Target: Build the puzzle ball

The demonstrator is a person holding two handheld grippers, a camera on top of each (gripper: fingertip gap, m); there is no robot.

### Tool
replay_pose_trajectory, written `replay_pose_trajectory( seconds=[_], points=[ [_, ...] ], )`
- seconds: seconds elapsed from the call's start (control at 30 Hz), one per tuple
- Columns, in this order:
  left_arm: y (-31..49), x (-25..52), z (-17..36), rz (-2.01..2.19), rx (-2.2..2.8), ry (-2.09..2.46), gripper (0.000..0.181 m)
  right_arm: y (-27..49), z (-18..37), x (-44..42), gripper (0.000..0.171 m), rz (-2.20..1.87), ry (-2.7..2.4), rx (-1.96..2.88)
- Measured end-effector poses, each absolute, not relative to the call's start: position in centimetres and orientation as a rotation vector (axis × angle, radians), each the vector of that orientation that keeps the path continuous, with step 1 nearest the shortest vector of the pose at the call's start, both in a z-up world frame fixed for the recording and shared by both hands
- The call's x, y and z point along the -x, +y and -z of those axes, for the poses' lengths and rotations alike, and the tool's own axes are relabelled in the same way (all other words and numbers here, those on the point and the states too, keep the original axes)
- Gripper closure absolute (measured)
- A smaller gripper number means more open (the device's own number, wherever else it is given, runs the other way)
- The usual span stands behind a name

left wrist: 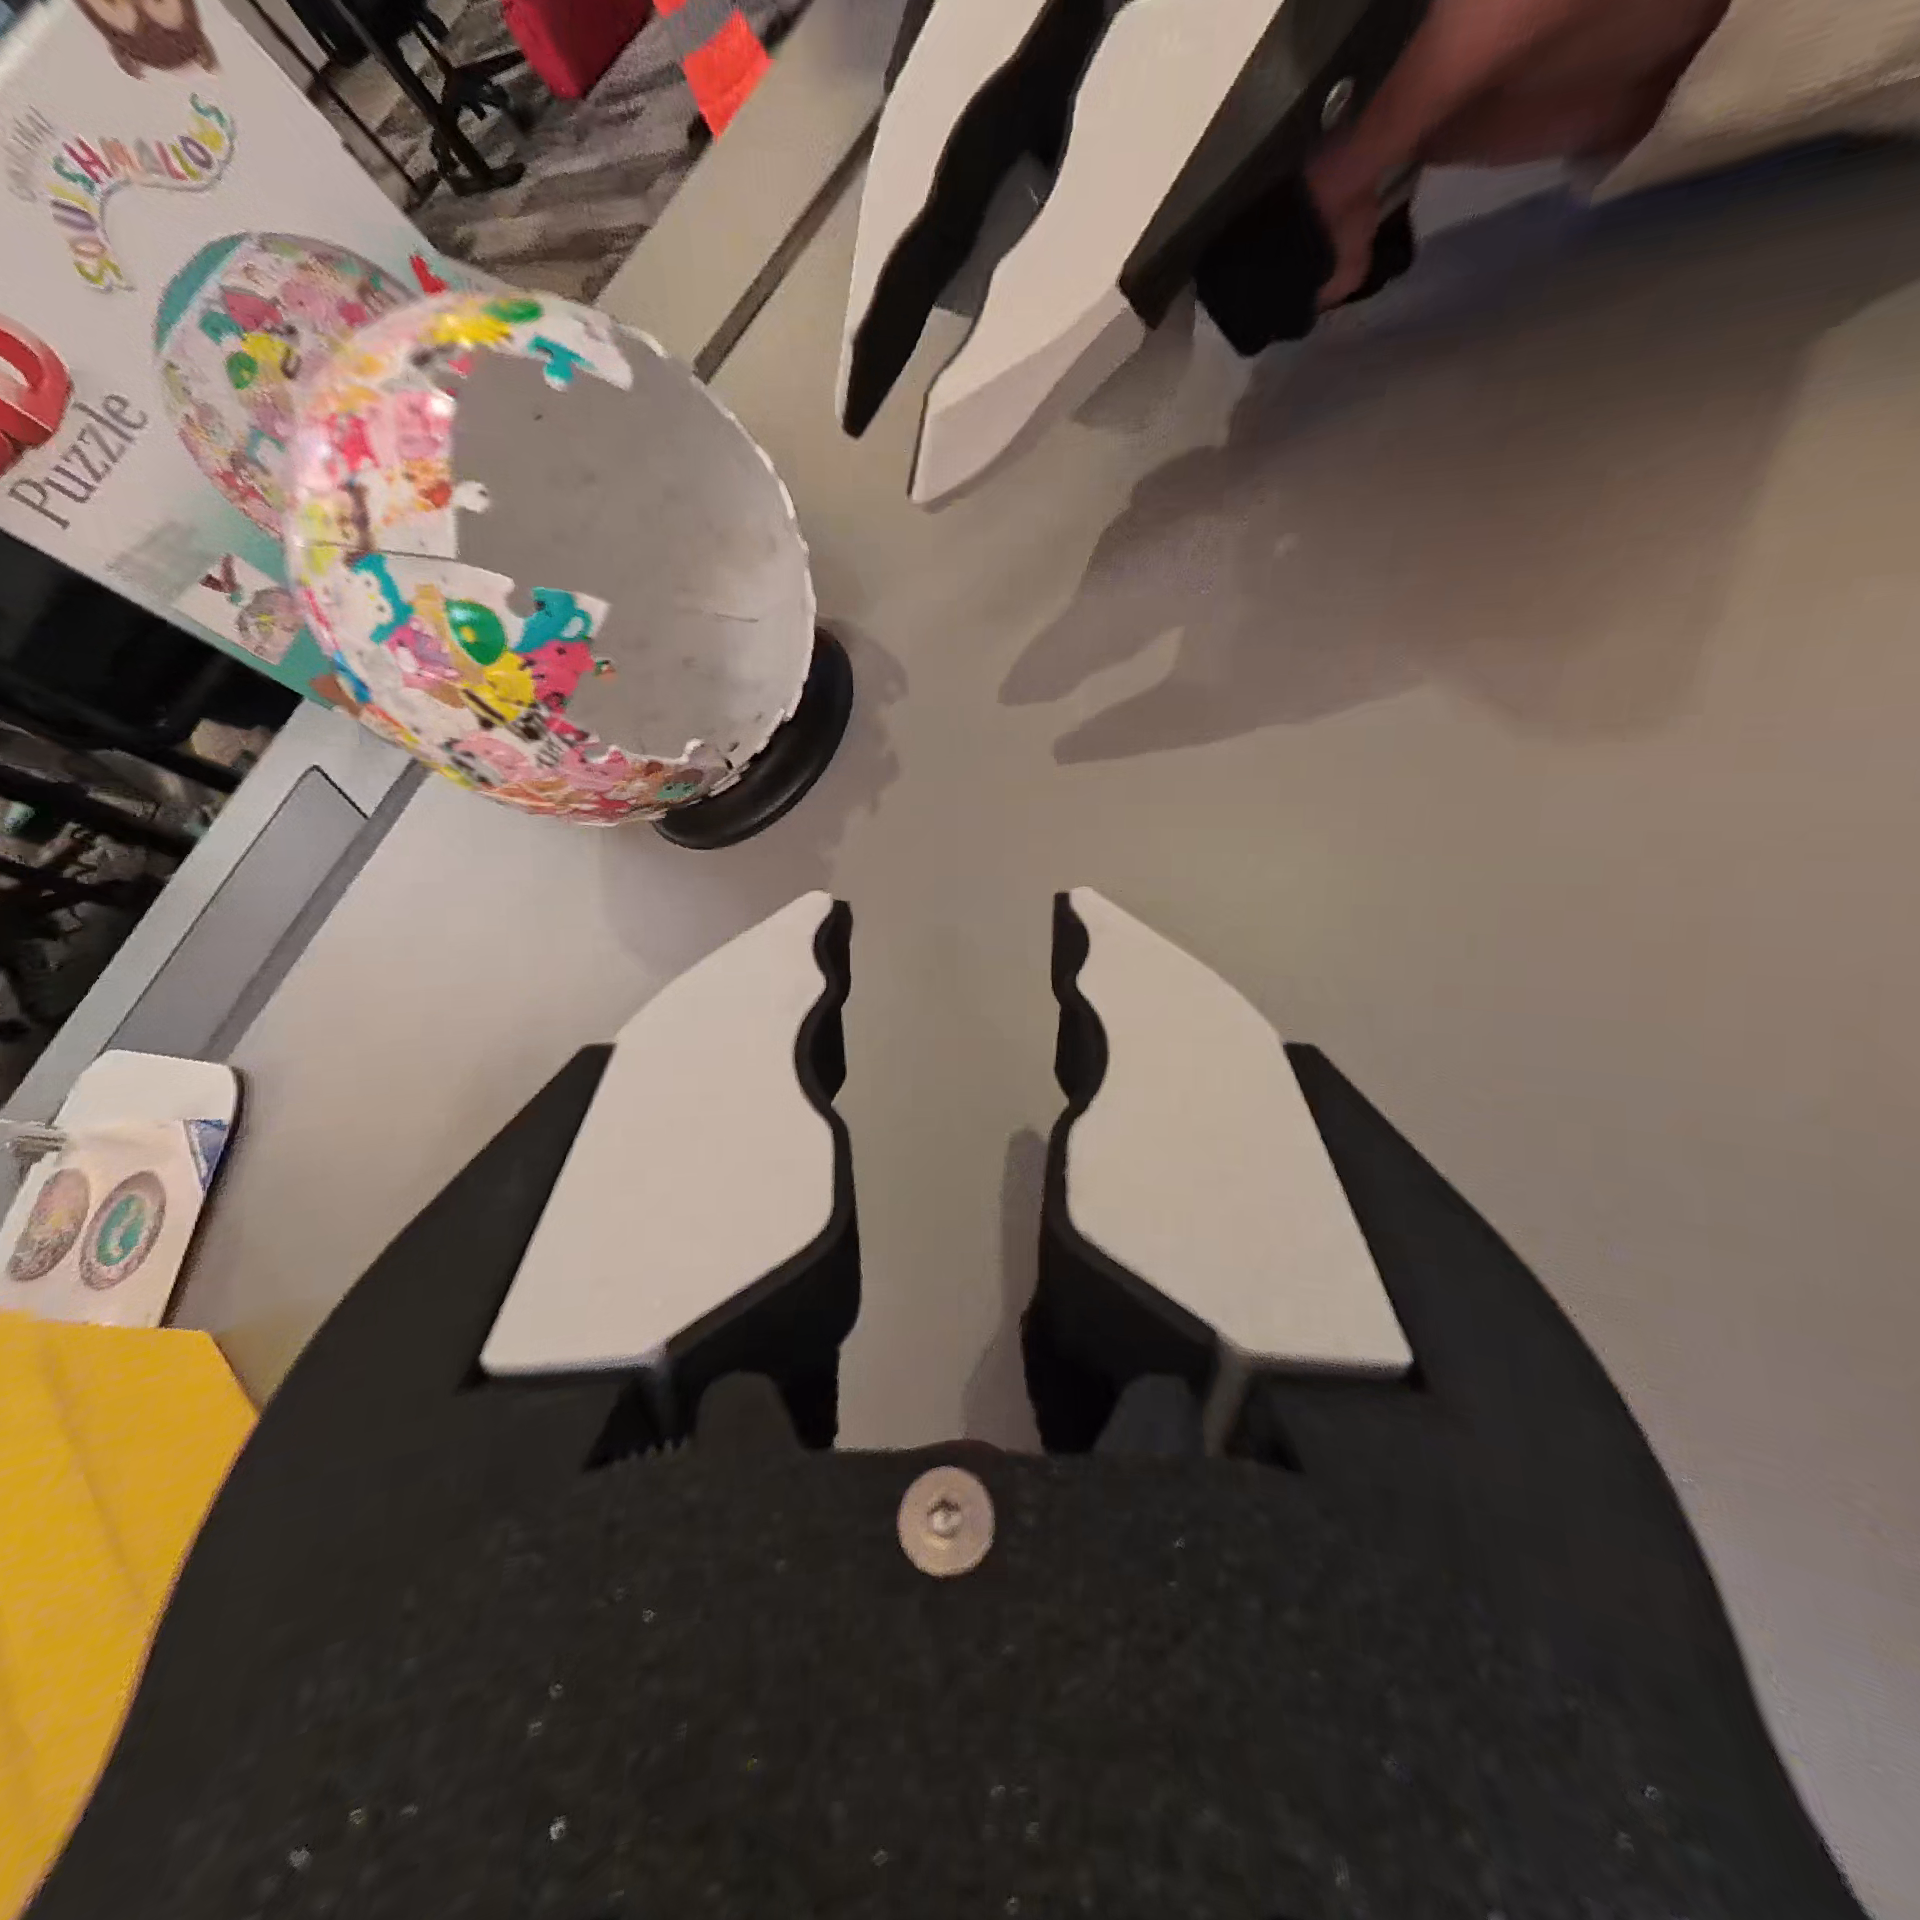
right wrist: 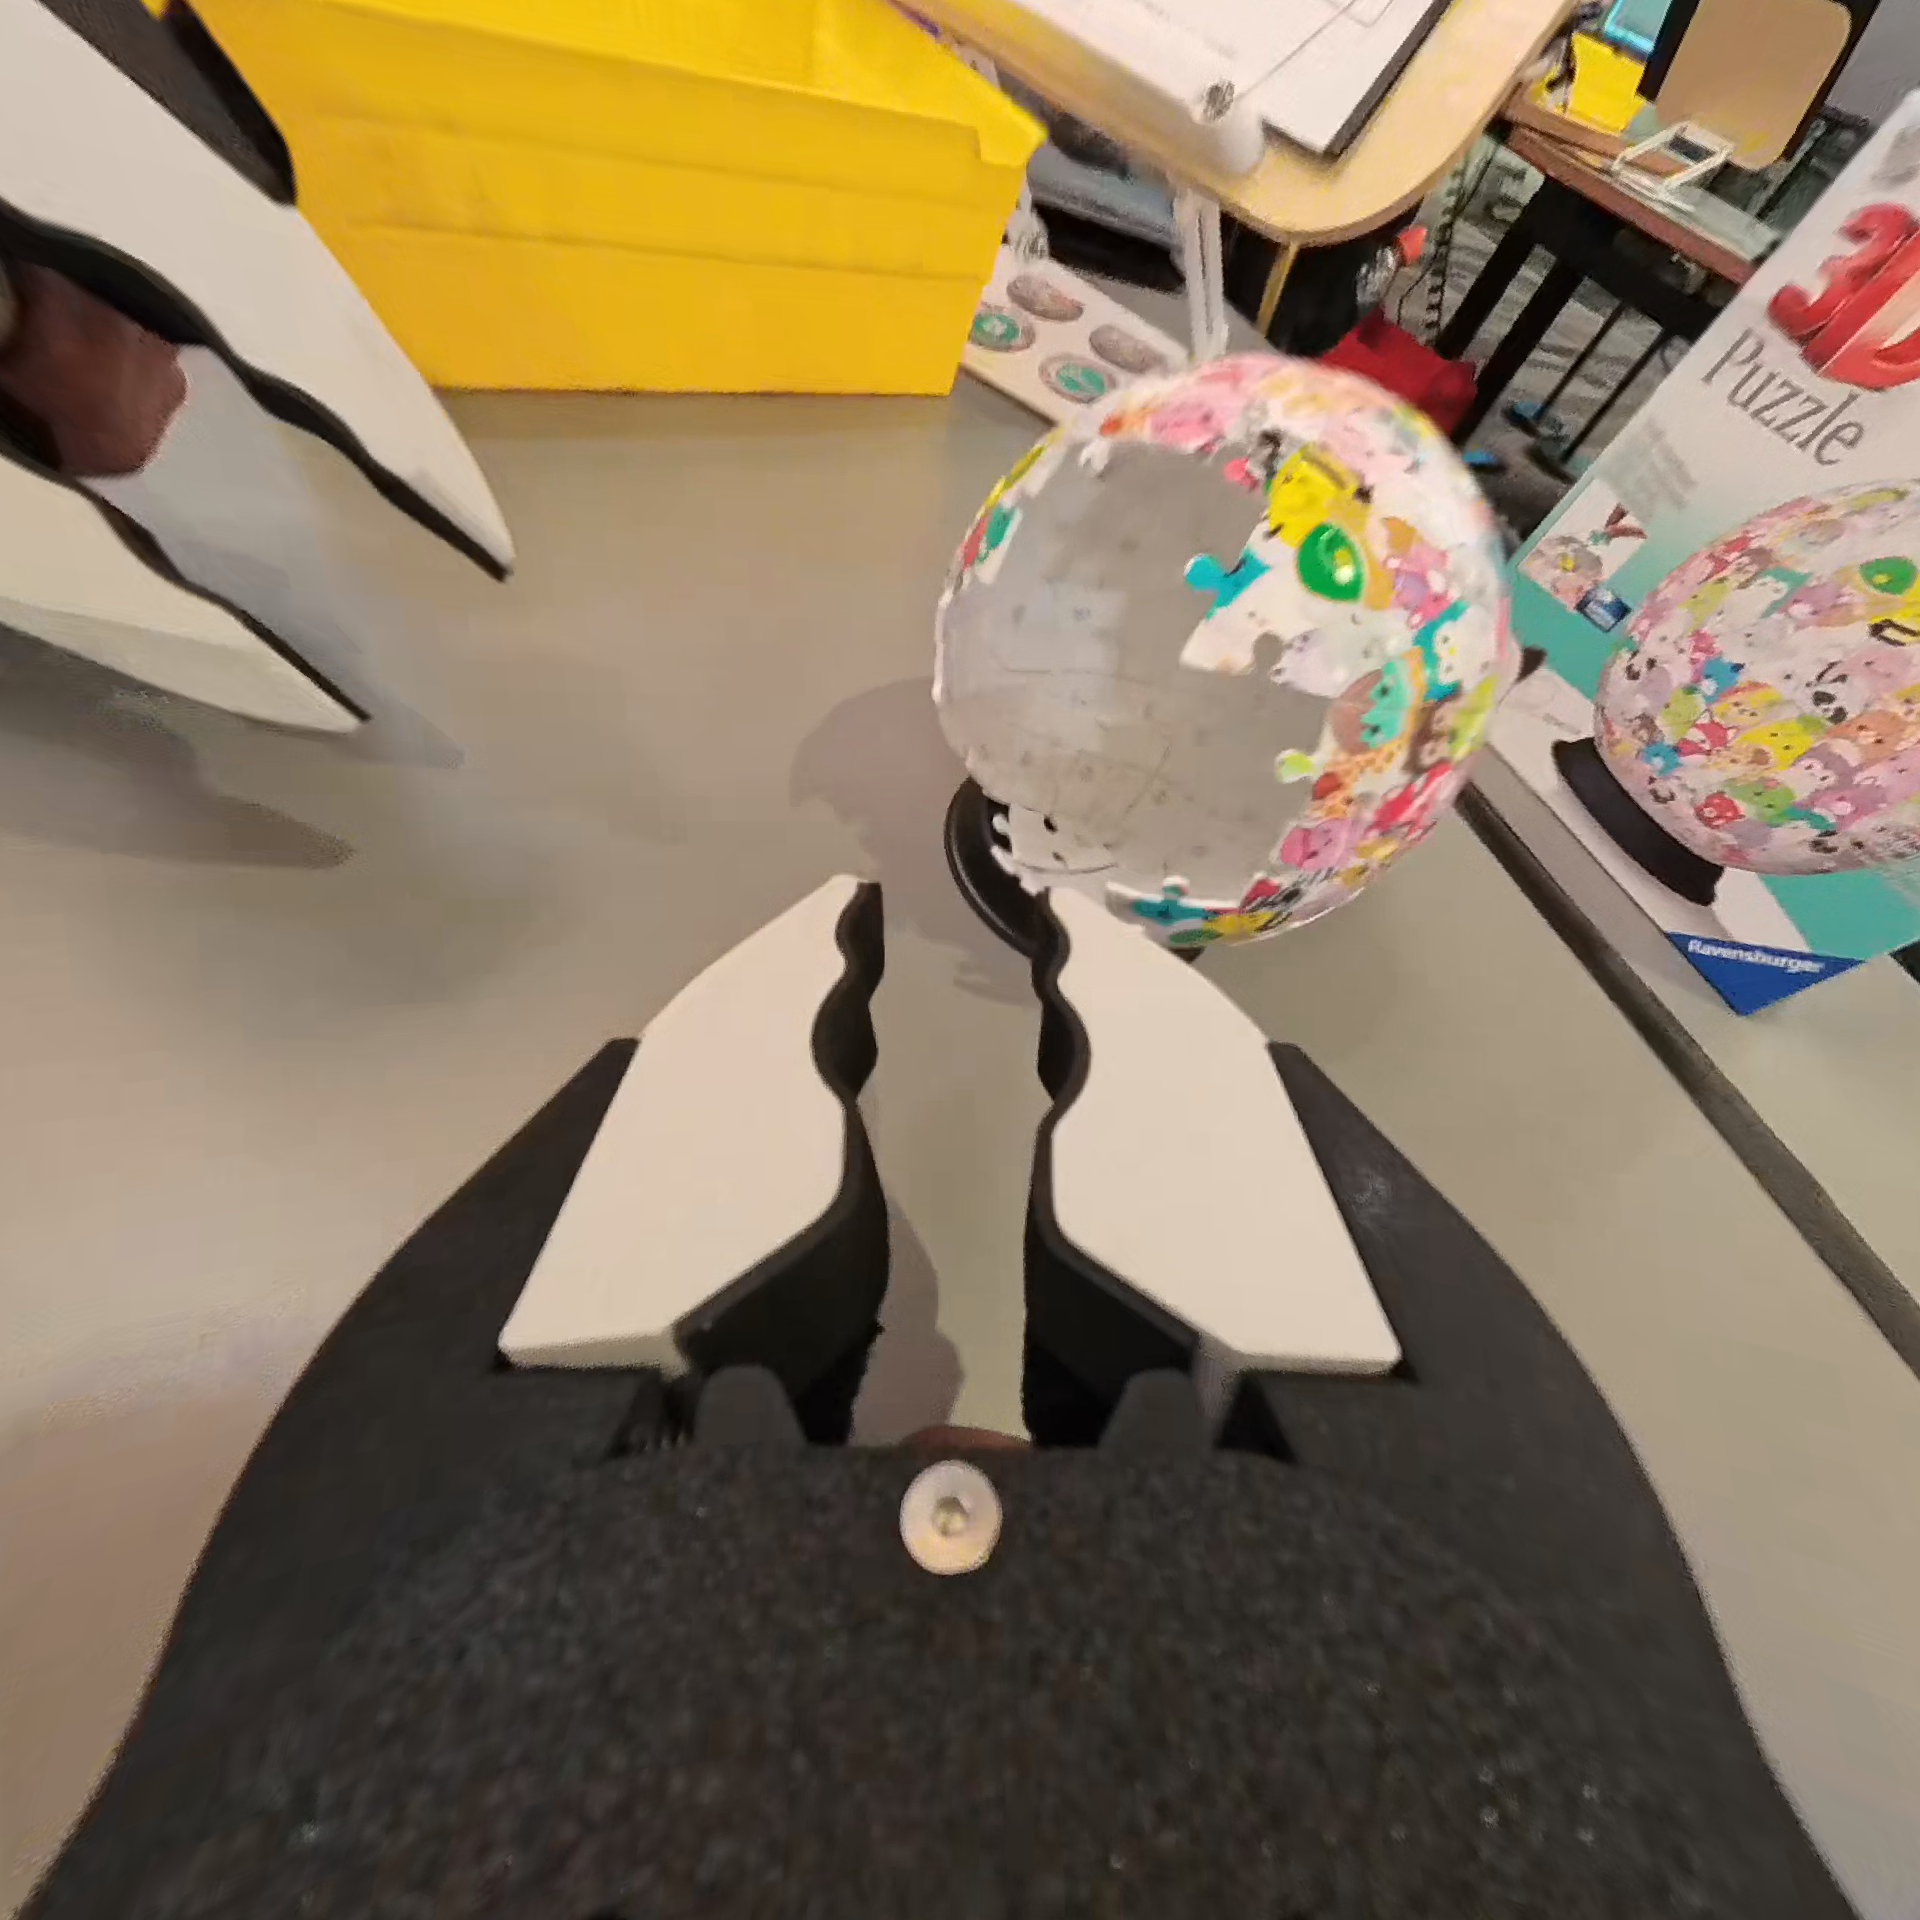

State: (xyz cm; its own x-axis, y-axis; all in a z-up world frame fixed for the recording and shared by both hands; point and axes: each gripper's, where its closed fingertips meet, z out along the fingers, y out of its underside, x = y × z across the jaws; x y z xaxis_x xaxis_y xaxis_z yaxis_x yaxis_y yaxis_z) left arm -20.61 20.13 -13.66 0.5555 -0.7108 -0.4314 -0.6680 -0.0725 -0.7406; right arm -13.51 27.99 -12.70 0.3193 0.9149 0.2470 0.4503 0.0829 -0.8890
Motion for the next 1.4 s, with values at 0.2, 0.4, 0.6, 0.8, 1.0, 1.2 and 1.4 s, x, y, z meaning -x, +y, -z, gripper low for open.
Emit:
replay_pose_trajectory(
  seconds=[0.2, 0.4, 0.6, 0.8, 1.0, 1.2, 1.4],
  points=[
    [20.9, 21.7, 13.9, 0.115, 1.912, 1.041, 0.144, 28.5, 14.6, 16.2, 0.140, -0.181, -1.388, 1.485],
    [14.4, 25.0, 11.0, 0.304, 1.943, 0.980, 0.139, 31.4, 15.6, 18.7, 0.141, 0.094, -1.435, 1.524],
    [9.5, 26.7, 11.8, 0.506, 1.908, 0.921, 0.139, 32.3, 17.2, 18.7, 0.147, 0.217, -1.537, 1.518],
    [9.5, 26.1, 11.9, 0.615, 1.862, 0.982, 0.139, 32.5, 17.4, 19.5, 0.144, 0.099, -1.505, 1.579],
    [9.5, 25.8, 12.0, 0.669, 1.864, 0.999, 0.139, 32.9, 18.4, 19.8, 0.143, 0.135, -1.538, 1.668],
    [9.7, 26.3, 12.3, 0.677, 1.888, 0.987, 0.139, 33.0, 18.7, 19.7, 0.148, 0.104, -1.557, 1.725],
    [9.6, 26.3, 12.4, 0.674, 1.893, 0.986, 0.139, 32.8, 18.7, 19.4, 0.152, 0.144, -1.583, 1.696]
  ],
)
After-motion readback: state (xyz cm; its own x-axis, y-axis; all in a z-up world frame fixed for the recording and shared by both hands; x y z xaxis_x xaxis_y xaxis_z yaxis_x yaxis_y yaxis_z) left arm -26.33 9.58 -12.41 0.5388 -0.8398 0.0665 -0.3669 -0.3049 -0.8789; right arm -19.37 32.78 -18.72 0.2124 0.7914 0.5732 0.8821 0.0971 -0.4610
